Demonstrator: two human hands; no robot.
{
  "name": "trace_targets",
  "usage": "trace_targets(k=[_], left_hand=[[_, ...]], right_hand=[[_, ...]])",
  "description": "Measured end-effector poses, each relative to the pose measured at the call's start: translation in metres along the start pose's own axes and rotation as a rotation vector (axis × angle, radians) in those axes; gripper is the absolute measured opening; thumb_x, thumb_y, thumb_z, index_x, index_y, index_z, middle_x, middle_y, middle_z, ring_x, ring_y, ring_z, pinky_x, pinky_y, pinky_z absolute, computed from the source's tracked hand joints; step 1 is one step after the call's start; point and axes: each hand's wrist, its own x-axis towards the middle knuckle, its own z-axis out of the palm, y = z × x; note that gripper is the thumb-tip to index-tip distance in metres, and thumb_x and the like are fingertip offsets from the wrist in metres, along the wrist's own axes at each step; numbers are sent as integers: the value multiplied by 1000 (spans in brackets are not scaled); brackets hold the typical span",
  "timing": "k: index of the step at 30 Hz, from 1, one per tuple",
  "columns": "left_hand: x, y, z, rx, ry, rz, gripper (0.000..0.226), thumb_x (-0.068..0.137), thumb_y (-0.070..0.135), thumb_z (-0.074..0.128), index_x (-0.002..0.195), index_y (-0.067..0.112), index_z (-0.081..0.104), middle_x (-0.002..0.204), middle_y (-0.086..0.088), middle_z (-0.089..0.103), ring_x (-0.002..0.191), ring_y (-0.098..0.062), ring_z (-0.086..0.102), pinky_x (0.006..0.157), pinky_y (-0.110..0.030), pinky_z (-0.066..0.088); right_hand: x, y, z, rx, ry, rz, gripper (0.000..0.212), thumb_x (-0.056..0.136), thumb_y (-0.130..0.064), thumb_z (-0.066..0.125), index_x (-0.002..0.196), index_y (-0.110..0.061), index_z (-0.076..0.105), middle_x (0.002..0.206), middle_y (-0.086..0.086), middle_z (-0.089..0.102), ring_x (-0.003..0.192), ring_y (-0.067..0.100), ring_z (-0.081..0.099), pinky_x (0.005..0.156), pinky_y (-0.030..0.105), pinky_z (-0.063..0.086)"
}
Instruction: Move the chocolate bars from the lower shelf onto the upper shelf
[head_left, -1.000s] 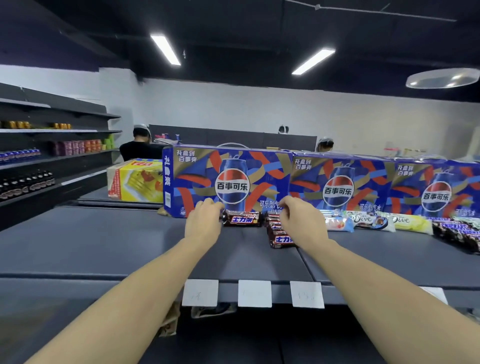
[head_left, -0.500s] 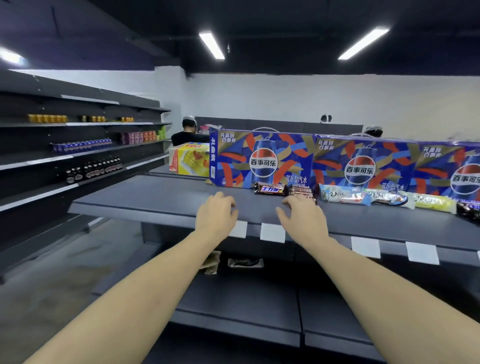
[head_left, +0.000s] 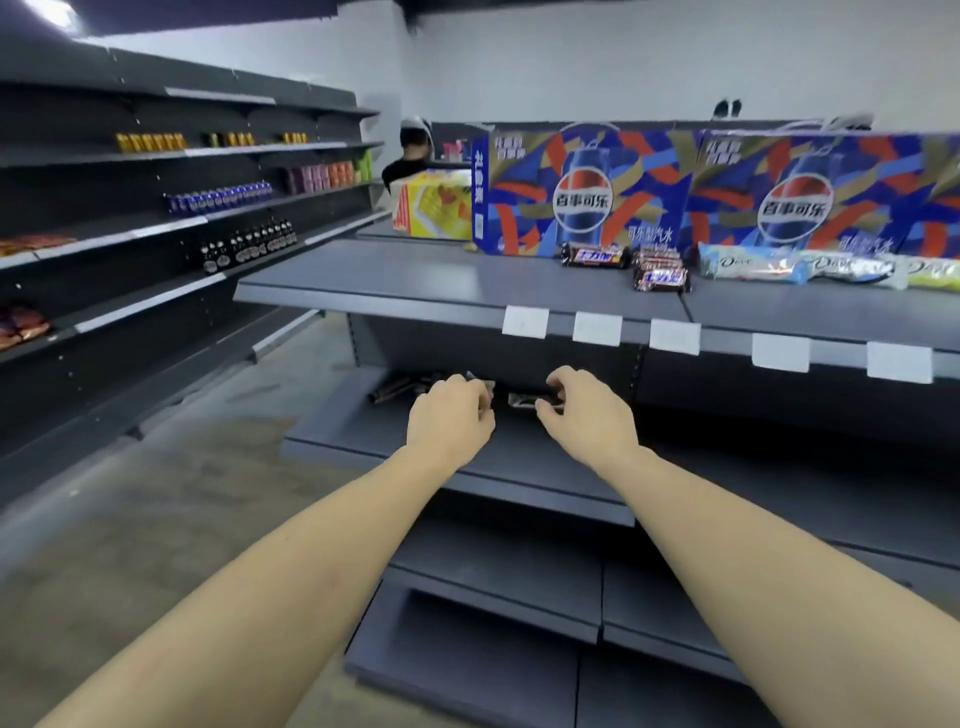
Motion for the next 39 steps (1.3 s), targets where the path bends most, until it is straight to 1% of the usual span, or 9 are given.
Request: trace_targets(k=[4, 10, 18, 23, 27, 29, 32, 35, 39], left_hand=[[-15, -16, 27, -26, -96, -33, 27, 94, 33, 53, 117, 23, 61, 118, 1, 57, 104, -22, 56, 86, -37, 48], [-9, -51, 63, -11, -202, -53, 30, 96, 31, 51, 124, 23, 59, 120, -2, 55, 108, -24, 54, 84, -36, 47], [33, -113, 105, -49, -282, -84, 31, 96, 28, 51, 125, 22, 58, 122, -3, 54, 112, -24, 51, 86, -37, 46], [70, -146, 130, -59, -335, -92, 32, 96, 25, 51, 127, 21, 57, 123, -5, 52, 115, -25, 48, 86, -38, 46], [95, -163, 148, -73, -360, -87, 32, 95, 24, 52, 126, 20, 57, 123, -5, 51, 115, -26, 47, 84, -38, 48], [106, -169, 159, -89, -376, -87, 34, 94, 24, 53, 128, 21, 56, 127, -4, 50, 118, -26, 45, 86, -40, 49], [123, -177, 178, -83, -412, -56, 45, 93, 24, 55, 137, 20, 50, 140, -3, 42, 128, -26, 37, 94, -41, 47], [139, -182, 202, -78, -420, -7, 55, 91, 23, 57, 144, 17, 42, 151, -3, 31, 137, -28, 28, 103, -42, 43], [158, -185, 232, -81, -385, 42, 68, 89, 23, 59, 150, 18, 28, 157, -1, 21, 143, -27, 17, 106, -42, 40]], right_hand=[[-8, 4, 27, -15, -75, 25, 43, 93, -40, 54, 132, -23, 50, 123, -2, 57, 103, 18, 60, 79, 36, 53], [1, 9, 73, -39, -182, 102, 46, 95, -38, 53, 138, -21, 47, 129, 0, 54, 97, 18, 60, 76, 35, 53], [41, 4, 137, -91, -276, 197, 49, 96, -33, 51, 142, -19, 40, 134, 3, 49, 103, 23, 58, 80, 36, 49], [74, -3, 174, -110, -292, 231, 49, 96, -33, 52, 141, -18, 41, 136, 5, 47, 110, 26, 56, 83, 37, 49], [96, 0, 198, -106, -301, 272, 50, 95, -34, 53, 141, -19, 41, 137, 5, 47, 112, 29, 56, 84, 38, 49], [106, 2, 211, -100, -325, 284, 51, 95, -34, 54, 142, -20, 41, 137, 5, 47, 112, 29, 56, 83, 37, 50], [123, 7, 231, -73, -365, 299, 55, 94, -35, 56, 144, -21, 39, 140, 5, 47, 119, 30, 54, 90, 39, 50], [139, 14, 257, -50, -420, 265, 58, 93, -37, 57, 146, -21, 39, 145, 7, 44, 127, 30, 49, 98, 40, 47], [158, 22, 291, -86, -422, 186, 61, 92, -41, 56, 148, -27, 36, 148, 6, 40, 130, 30, 42, 99, 41, 46]])
